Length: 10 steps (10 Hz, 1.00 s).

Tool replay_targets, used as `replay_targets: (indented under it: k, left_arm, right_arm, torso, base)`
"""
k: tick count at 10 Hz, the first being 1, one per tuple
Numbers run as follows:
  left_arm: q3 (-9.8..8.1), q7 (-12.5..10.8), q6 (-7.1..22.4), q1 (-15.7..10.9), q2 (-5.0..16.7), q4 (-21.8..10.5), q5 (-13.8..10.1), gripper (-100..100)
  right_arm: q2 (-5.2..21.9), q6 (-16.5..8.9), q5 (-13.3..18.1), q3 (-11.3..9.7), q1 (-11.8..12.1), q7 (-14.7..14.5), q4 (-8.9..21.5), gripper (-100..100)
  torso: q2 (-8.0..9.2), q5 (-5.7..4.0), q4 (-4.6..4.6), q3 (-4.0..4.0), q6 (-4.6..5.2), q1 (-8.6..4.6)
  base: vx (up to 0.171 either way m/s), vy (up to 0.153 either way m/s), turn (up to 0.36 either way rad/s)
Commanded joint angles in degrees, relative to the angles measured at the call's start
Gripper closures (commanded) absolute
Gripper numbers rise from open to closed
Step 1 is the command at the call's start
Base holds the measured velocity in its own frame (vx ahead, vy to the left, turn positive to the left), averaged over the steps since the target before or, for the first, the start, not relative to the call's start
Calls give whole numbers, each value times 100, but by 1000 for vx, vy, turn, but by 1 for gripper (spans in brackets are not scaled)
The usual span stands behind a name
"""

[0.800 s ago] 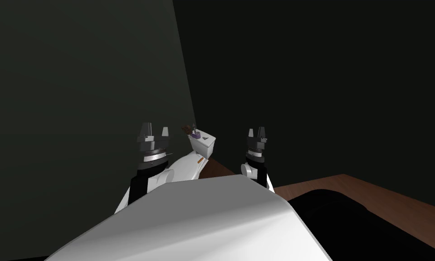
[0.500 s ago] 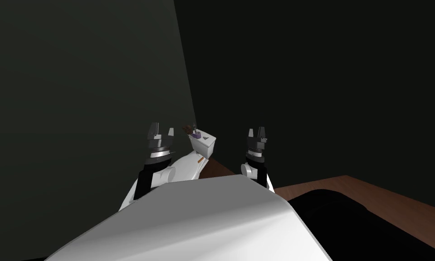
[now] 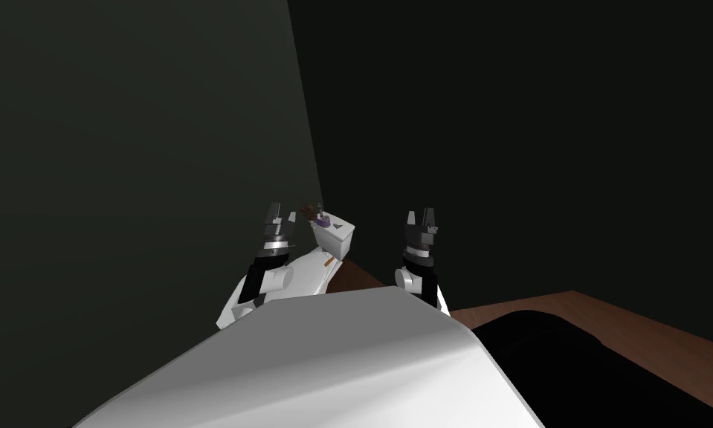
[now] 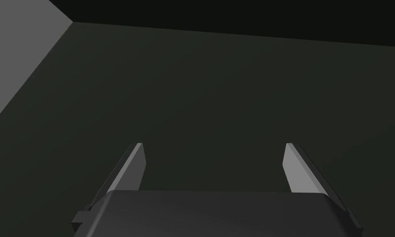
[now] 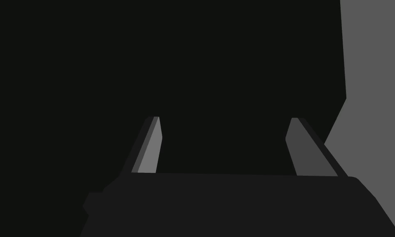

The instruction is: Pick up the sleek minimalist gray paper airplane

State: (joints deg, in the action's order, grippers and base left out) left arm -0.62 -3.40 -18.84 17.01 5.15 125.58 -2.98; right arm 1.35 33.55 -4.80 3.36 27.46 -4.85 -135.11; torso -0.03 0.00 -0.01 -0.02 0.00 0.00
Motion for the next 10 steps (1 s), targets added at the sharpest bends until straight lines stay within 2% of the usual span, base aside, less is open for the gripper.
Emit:
replay_targets:
  k: [1, 2, 4, 7, 8, 10]
  left_arm:
    - [-11, -13, 279, -274, 72, -277, -48, -100]
    - [-11, -13, 279, -274, 72, -277, -48, -100]
    - [-17, -26, 646, -704, 182, -729, -137, -100]
    - [-20, -33, 1014, -1087, 232, -1192, -187, -100]
    - [-23, -40, 1287, -1362, 278, -1362, -240, -100]
    - [-23, -40, 1287, -1389, 278, -1535, -240, -100]
  right_arm:
    - [0, 0, 0, 0, 0, 0, 0, 0]
    - [0, 0, 0, 0, 0, 0, 0, 0]
    - [0, 0, 0, 0, 0, 0, 0, 0]
    - [0, 0, 0, 0, 0, 0, 0, 0]
    - [0, 0, 0, 0, 0, 0, 0, 0]
    - [0, 0, 0, 0, 0, 0, 0, 0]
  torso:
    - [0, 0, 0, 0, 0, 0]
    - [-1, 1, 0, -1, 0, 1]
    - [-2, 0, 0, -1, 0, 0]
    - [-4, 0, -1, -2, 0, 0]
    - [-3, 0, -1, -2, 0, 0]
    - [-2, 0, -1, -2, 0, 0]
  base:
    - [2, -1, 28]
    - [2, -1, 17]
    - [4, 0, 44]
    - [5, 0, 23]
    - [7, 1, 29]
    - [3, 0, 11]
